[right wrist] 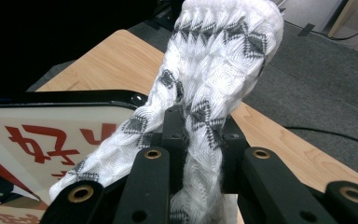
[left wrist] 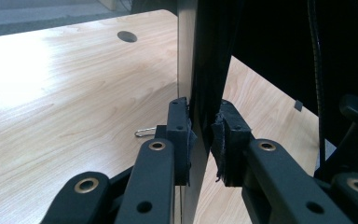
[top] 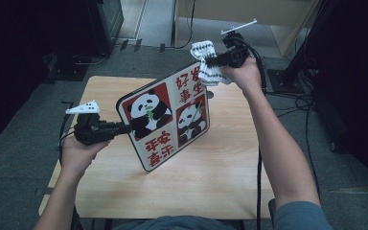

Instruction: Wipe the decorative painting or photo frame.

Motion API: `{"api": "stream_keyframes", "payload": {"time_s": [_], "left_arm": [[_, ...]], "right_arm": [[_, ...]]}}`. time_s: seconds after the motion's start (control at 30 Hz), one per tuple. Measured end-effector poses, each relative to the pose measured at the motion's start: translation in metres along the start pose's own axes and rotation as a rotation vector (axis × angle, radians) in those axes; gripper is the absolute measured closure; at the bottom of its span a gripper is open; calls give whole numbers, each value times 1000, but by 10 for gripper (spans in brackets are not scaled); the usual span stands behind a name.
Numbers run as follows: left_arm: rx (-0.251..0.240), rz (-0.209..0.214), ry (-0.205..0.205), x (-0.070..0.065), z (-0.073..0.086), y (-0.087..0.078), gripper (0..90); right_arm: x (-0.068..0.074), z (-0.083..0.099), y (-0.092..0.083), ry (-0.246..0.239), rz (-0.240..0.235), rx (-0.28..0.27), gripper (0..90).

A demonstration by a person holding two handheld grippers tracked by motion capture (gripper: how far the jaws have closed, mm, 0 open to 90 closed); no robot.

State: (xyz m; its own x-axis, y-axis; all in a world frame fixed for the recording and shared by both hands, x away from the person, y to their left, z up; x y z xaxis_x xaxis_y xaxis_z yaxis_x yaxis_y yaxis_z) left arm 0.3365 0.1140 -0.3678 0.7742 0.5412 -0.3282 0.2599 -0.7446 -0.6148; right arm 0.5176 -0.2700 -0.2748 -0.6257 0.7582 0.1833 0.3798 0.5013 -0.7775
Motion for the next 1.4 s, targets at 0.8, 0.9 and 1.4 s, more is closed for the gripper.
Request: {"api": "stream_keyframes", "payload": {"time_s": [0.8,0.9,1.4], "left_arm": [[-3,2,-6,1,0,0,784],[-3,5,-10,1,0,0,784],[0,10,-11,2,0,0,784]], "right_arm": [[-7,29,14,-28,-11,60,807],[-7,31,16,-29,-14,69,807],[-9,45,24,-49,-12,94,805]]}}
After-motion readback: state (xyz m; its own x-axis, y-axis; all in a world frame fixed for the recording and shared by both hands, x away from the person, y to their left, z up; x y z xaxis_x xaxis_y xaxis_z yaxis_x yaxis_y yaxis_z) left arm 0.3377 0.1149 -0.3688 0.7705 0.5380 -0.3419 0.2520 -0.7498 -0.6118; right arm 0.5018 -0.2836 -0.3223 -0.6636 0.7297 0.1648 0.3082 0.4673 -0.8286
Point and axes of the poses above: each handheld gripper's, and its own axes: y roughly forward along the jaws, z roughly out of its underside, x roughly to its left, the point moved 3 cm from there along y, roughly forward along the jaws, and after that the axes turned 11 degrees about x, right-handed, at the moved point
